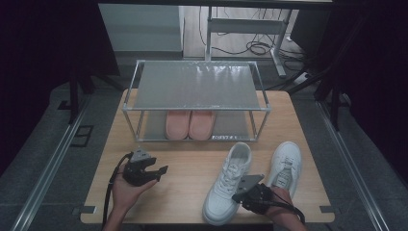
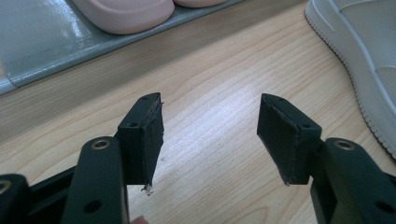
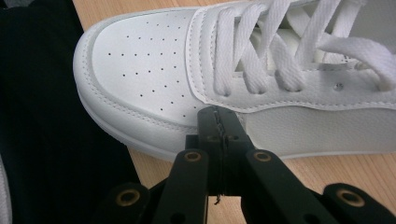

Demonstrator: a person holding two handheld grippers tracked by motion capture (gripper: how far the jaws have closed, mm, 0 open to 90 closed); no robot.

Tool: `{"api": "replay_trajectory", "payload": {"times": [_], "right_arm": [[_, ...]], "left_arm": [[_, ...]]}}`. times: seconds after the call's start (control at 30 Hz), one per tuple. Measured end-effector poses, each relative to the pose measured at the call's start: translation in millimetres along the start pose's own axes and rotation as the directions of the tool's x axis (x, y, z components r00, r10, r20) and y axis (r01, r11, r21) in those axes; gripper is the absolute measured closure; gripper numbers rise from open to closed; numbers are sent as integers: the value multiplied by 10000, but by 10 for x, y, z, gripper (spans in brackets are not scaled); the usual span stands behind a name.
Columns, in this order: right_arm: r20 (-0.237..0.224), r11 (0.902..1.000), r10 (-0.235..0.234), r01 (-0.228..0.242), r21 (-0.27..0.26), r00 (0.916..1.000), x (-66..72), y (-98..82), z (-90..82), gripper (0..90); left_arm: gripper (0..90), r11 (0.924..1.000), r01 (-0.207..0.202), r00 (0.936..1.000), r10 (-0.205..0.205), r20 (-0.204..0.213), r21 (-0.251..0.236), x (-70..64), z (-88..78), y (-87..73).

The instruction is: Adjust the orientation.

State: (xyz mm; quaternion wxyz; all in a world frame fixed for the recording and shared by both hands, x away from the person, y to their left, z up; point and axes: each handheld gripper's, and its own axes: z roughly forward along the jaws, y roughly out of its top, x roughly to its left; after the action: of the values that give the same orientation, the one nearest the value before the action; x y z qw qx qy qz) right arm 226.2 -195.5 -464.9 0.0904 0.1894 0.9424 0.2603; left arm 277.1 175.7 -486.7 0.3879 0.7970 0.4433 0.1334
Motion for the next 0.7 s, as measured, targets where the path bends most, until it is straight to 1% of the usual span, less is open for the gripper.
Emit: {"api": "replay_trajectory", "payload": {"times": [0.1,0.2,0.3,0.5,0.7], "right_arm": [[-2,9999,62,-62,-85,10000,1,-17,-14,900],[-71,9998,144,-143,147,9999,6,-68,-20,900],[-106,9995,239,-237,203,9997,18,-121,-7,900],[25,9994,117,-118,315,9999,51,-113,1,900],[-45,9993,94,-92,349,9999,55,-132,-3,900]], "left_arm": [[414,10000,15,10000,-15,0,-15,8,-8,-4],[415,10000,48,10000,-48,-32,-19,17,-11,-7],[415,10000,50,10000,-50,-24,-7,17,-5,-8],[415,10000,12,10000,-12,-15,-1,6,-6,-4],[415,10000,39,10000,-39,-11,-53,12,-15,-6]]}}
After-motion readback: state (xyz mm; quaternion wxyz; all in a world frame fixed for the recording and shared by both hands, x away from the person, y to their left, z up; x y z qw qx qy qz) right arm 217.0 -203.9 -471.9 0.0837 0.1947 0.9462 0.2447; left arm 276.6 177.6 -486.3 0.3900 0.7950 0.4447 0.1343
